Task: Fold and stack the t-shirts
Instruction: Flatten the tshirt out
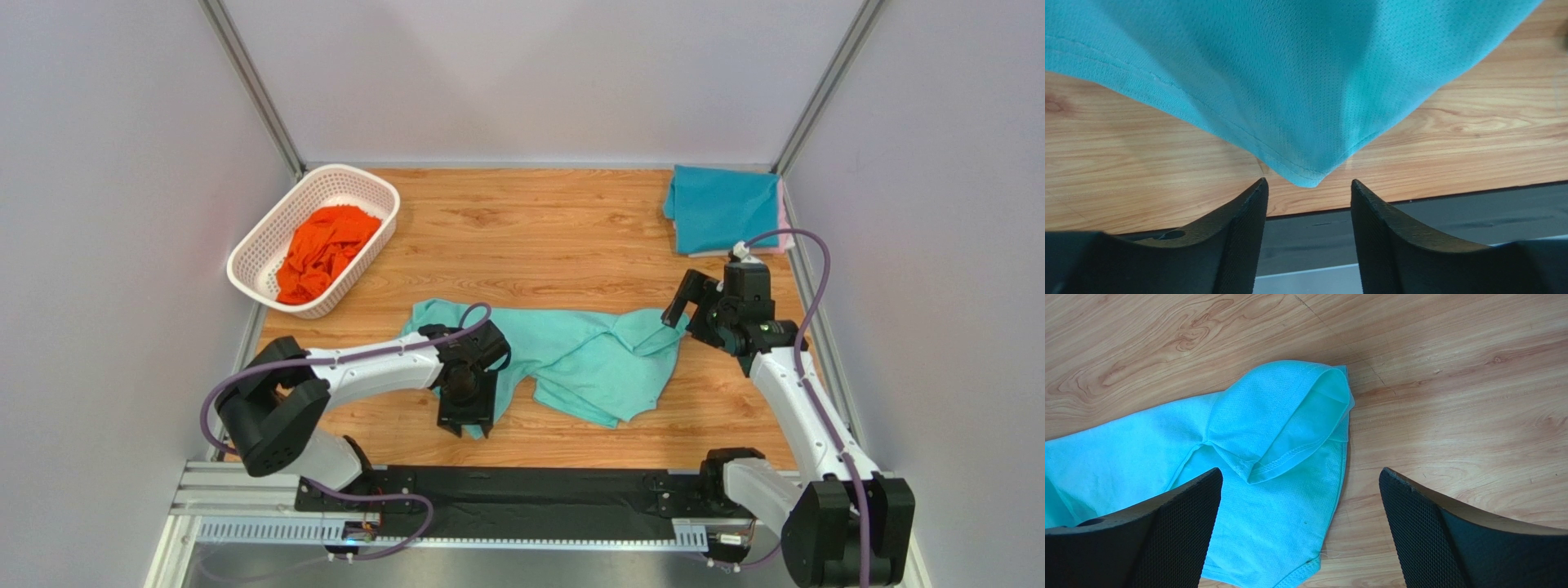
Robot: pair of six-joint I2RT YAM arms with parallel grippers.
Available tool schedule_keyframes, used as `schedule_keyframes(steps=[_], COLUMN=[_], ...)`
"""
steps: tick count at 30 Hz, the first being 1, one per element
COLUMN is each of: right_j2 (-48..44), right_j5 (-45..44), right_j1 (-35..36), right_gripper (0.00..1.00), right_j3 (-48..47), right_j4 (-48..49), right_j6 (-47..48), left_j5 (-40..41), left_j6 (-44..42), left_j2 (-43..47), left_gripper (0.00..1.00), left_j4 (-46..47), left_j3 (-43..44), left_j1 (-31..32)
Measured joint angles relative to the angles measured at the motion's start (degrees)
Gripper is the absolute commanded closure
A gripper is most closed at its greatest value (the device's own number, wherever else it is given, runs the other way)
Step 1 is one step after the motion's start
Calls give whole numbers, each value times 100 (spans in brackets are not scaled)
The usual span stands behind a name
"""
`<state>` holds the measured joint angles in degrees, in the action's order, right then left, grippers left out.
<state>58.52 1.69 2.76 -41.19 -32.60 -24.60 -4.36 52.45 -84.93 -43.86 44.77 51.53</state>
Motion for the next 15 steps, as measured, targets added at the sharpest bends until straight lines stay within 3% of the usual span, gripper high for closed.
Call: schedule_keyframes(steps=[2,8,9,10,11,15], right_j2=[-2,-2,-2,-2,-2,7], right_j5=[-4,-17,-17,-15,-13,-11], right_j1=[0,0,0,0,0,0], right_gripper=[0,0,0,0,0,1], right_j3=[2,2,2,2,2,2], right_j4=[-2,-4,-4,-2,-2,-2], right_j6=[0,0,2,4,9,24], left_j5=[-7,-4,-11,-31,-66,-319], left_j6=[0,24,24,28,55,15], left_j2=[-160,-380,-426,-470,-509,-560], left_gripper=[42,69,77,93,100,100], left_j4=[13,-105,-127,-142,-136,-35], left_j3=[22,157,186,216,240,232], left_j1=[-2,-2,-2,-4,-15,-173])
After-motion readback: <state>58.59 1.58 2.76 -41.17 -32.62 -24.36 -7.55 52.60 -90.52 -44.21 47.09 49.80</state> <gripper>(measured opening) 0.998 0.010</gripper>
